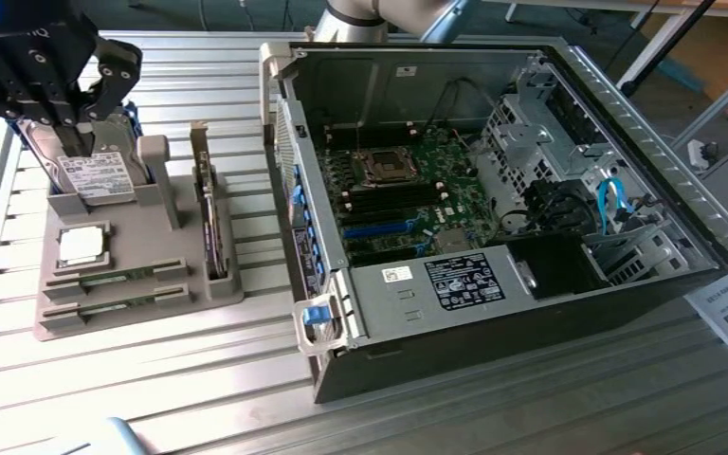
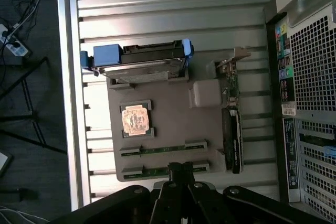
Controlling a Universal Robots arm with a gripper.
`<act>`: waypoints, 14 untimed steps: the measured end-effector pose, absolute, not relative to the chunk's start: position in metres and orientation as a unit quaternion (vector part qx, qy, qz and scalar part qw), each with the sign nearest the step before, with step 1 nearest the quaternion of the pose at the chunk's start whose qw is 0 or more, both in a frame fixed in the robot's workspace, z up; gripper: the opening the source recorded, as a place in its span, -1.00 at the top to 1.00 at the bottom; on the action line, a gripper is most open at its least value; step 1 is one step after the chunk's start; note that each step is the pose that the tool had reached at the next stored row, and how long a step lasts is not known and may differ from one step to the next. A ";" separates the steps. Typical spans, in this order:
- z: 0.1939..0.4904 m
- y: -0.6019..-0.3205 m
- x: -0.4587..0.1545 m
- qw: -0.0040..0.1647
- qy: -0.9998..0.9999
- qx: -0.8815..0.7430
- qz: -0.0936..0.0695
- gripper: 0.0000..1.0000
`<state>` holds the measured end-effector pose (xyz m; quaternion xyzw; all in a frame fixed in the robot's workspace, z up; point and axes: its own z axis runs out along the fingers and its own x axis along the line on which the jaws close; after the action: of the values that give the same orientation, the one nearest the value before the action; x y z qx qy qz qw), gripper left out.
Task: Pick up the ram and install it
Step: 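Reach for the ram, then pick up the ram and move it above insertion slot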
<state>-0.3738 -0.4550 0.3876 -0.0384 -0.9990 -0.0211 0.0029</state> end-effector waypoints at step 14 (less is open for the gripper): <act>0.388 -0.459 -0.374 0.003 -0.999 -0.038 -0.021 0.79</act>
<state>-0.3739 -0.4589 0.3876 -0.0384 -0.9990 -0.0211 0.0029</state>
